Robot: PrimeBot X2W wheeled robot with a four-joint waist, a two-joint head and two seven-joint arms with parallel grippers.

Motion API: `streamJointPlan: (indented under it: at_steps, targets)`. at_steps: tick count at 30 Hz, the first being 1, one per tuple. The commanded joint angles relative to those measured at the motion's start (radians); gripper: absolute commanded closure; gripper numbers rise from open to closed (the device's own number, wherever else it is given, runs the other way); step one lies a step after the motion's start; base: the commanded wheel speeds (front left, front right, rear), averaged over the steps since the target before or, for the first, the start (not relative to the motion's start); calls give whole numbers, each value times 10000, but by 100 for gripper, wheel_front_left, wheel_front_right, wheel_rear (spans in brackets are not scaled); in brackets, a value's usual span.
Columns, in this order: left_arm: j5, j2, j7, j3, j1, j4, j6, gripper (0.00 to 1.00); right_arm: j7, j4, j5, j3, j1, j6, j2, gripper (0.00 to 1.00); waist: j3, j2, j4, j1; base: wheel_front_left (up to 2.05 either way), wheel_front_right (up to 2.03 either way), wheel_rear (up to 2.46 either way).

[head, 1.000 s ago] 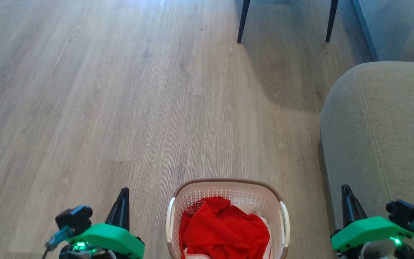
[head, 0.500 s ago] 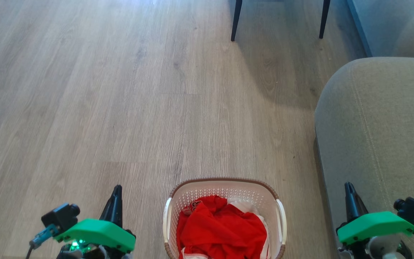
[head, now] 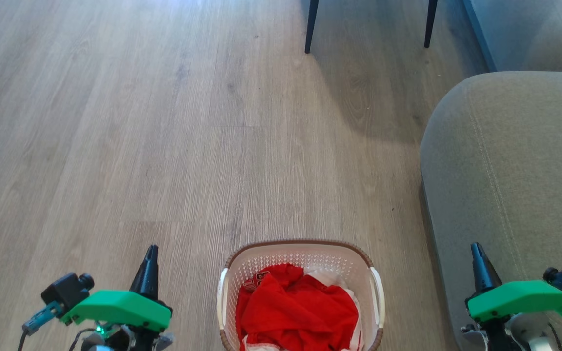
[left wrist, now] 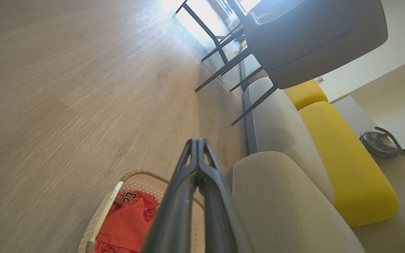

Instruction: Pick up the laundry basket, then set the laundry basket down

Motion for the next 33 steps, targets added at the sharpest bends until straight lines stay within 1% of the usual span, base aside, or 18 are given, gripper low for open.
streamJointPlan:
  at_steps: [1,33]
  targets:
    - [-239,141,46,267,-547,-327,-59,100,78,-268,239,31,-499,33,-97,100,5,0,-16,0,0,0,0]
    - [-3874,150,1000,1279,-899,-313,-381,100,1035,-137,3758,-421,-905,51,-116,100,127,0,-549,0,0,0,0]
